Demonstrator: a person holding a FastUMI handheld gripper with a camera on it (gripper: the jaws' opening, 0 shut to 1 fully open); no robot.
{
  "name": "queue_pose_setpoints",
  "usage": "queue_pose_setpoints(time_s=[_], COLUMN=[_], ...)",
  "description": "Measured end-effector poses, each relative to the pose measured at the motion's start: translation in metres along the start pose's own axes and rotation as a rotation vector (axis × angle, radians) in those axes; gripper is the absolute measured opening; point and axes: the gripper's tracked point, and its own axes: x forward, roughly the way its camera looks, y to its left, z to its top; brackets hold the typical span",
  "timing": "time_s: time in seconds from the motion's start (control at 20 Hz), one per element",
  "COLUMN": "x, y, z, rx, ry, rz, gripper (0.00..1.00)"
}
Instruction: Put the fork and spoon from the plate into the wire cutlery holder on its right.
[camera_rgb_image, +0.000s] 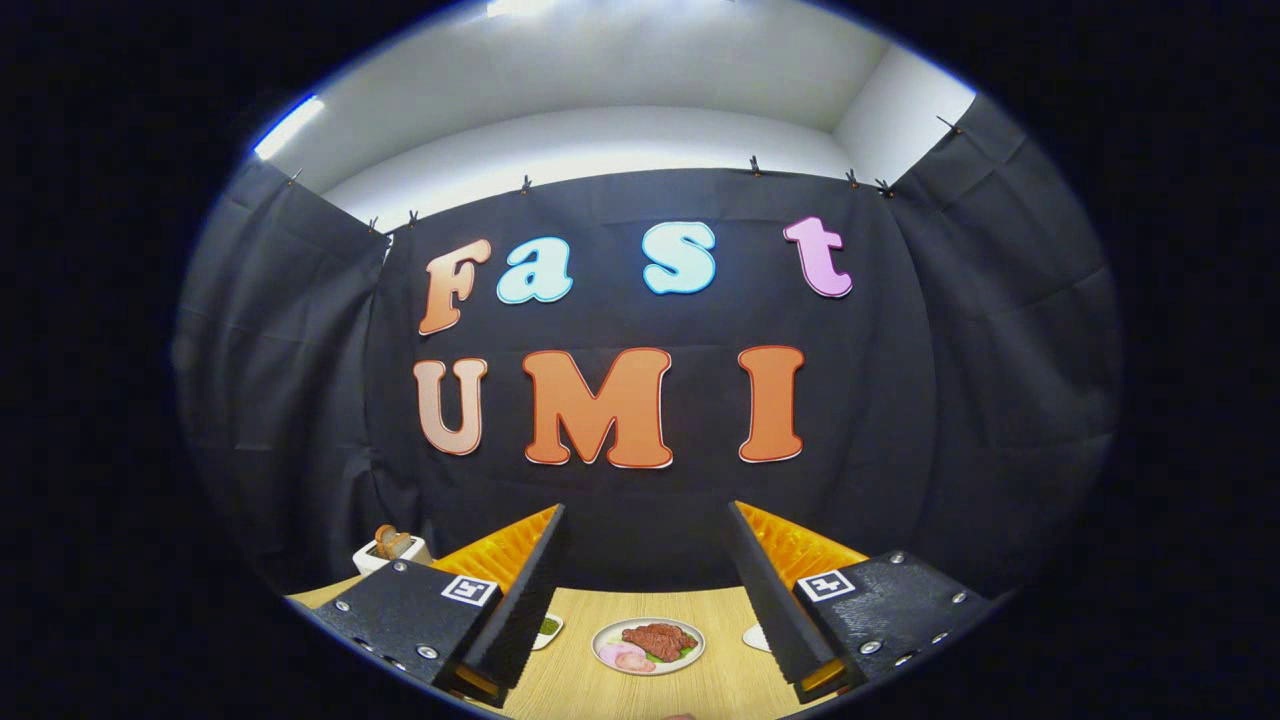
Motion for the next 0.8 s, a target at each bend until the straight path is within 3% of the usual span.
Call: queue_pose_setpoints(time_s=[0.8], x=[0.009], y=[0.017], z=[-0.008], rx=[-0.102], ry=[0.009], rz=[0.027], gripper=[0.95])
